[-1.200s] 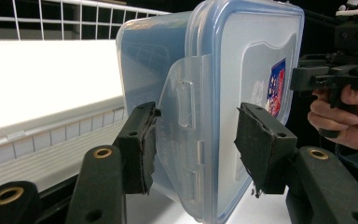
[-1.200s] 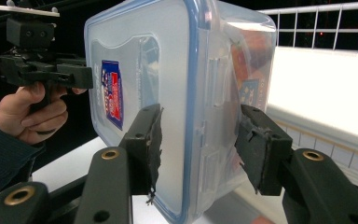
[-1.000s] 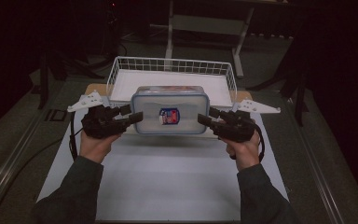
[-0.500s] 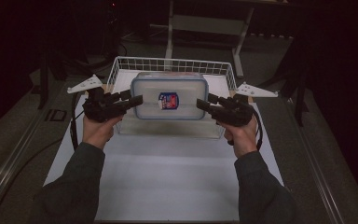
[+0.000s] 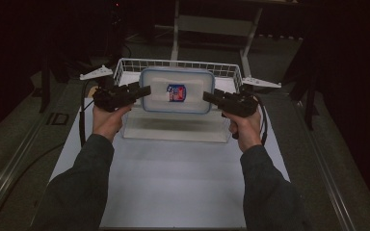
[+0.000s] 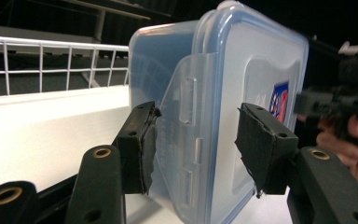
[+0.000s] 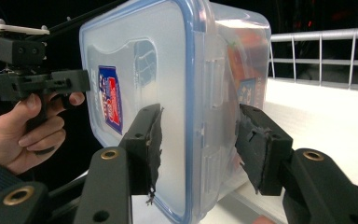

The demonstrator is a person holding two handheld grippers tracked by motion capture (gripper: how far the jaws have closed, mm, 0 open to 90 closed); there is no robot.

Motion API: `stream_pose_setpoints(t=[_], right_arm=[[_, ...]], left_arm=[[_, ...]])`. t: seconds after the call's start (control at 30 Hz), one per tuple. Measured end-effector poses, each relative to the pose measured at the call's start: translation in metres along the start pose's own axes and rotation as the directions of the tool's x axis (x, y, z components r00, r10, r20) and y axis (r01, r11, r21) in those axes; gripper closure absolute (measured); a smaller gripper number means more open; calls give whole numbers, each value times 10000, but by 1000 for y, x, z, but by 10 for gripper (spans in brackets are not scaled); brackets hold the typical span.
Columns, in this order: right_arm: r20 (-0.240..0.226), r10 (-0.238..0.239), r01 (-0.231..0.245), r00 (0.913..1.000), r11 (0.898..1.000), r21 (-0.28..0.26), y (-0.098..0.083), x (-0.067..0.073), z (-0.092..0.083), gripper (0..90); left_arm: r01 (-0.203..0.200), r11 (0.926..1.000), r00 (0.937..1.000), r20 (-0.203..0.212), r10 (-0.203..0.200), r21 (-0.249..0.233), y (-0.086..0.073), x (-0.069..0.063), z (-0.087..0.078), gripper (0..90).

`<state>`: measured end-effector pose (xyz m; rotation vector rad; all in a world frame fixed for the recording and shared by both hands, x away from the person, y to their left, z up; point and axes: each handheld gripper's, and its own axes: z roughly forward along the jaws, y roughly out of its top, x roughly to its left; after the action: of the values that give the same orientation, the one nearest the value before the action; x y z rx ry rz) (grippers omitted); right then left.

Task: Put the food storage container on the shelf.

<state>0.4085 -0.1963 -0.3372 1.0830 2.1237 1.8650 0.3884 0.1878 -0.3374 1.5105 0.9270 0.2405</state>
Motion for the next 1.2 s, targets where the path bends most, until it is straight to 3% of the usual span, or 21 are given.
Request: stream_pose_setpoints(t=[0.13,0.23,0.37,0.43,0.47,0.53,0.67,0.77,0.83,0.9,0.93,1.0,1.13,1.2], right_arm=[[-11,686,-686,9976,9976,-4,4,-6,4,512],[99,1011,-1012,9948,9948,73,7,-6,6,509],[407,1011,-1013,9940,9949,20,9,-6,10,497],[826,947,-956,9921,9954,63,9,-5,12,499],[858,987,-1010,9914,9946,226,8,-5,15,465],[1360,409,-523,9899,9954,808,5,-2,24,399],[1228,999,-1042,9874,9941,293,3,-5,28,410],[1452,869,-896,9856,9959,119,4,-3,29,395],[1424,841,-860,9862,9963,73,3,-2,30,368],[1349,858,-882,9871,9960,118,3,-2,31,362],[1609,614,-675,9851,9972,329,2,0,33,397],[1933,-101,-75,9811,9959,898,-1,2,37,383],[2063,-412,188,9776,9939,1090,-4,6,40,375],[2017,-582,361,9777,9931,1116,-3,8,37,379]], left_arm=[[474,9987,9988,-119,-472,198,6,3,4,482],[446,9989,9985,-315,-441,147,8,4,5,477],[430,9989,9985,-336,-424,159,6,7,7,469],[340,9991,9987,-393,-329,271,6,7,10,461],[302,9990,9985,-459,-286,341,5,6,12,447],[502,9982,9975,-519,-484,328,4,9,14,409],[991,9948,9942,-444,-981,217,5,14,16,402],[1202,9926,9919,-434,-1195,157,5,17,18,395],[769,9970,9918,-1022,-765,7,5,14,18,387],[535,9984,9870,-1524,-505,161,7,12,20,415],[563,9984,9861,-1564,-560,-23,7,11,20,420],[418,9991,9814,-1874,-404,32,8,8,19,433],[182,9998,9799,-1990,-165,65,8,6,15,441],[-121,9995,9786,-2048,178,291,8,3,12,444]])
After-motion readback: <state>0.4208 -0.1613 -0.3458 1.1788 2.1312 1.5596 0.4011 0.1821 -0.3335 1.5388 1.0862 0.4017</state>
